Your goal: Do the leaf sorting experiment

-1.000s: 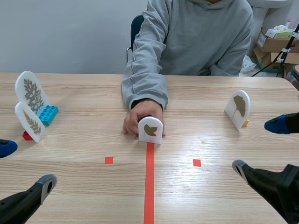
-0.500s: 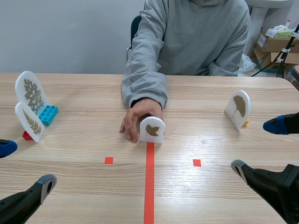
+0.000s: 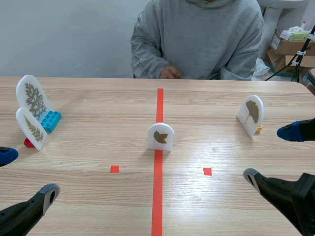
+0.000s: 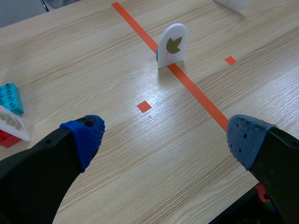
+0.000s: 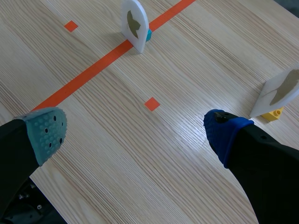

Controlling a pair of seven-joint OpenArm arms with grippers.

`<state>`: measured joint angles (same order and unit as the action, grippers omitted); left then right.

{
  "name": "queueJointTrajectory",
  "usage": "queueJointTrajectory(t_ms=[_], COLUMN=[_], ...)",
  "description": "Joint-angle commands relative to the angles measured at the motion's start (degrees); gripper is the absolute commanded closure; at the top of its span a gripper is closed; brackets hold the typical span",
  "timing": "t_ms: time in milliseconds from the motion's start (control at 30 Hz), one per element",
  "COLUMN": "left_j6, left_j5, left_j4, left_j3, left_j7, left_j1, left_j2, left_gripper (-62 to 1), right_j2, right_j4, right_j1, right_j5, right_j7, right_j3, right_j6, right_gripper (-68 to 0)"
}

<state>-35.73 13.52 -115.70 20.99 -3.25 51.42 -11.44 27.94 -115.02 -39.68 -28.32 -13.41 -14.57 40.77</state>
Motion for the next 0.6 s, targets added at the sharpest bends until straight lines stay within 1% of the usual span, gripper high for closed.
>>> queueJointTrajectory(t_ms=[0, 433, 567], left_j6=[0.0, 0.0, 0.0], left_j5=[0.6, 0.6, 0.6], left_j4=[-0.2, -0.2, -0.2], left_j3=[-0.1, -0.1, -0.1], left_j7=[0.6, 0.6, 0.6], left_j1=[-0.2, -0.2, -0.2], left_j2=[0.1, 0.1, 0.1], left_gripper=[-55.9, -55.9, -55.9], right_j2=[0.1, 0.1, 0.1], right_j4=[0.1, 0.1, 0.1], right_j1=[0.7, 0.6, 0.6], right_j5=[-0.4, -0.4, 0.9], right_j7=[0.8, 0.2, 0.2], right_j3=[-0.4, -0.4, -0.4], right_j6=[-0.2, -0.5, -0.5], right_gripper=[-60.4, -60.4, -60.4])
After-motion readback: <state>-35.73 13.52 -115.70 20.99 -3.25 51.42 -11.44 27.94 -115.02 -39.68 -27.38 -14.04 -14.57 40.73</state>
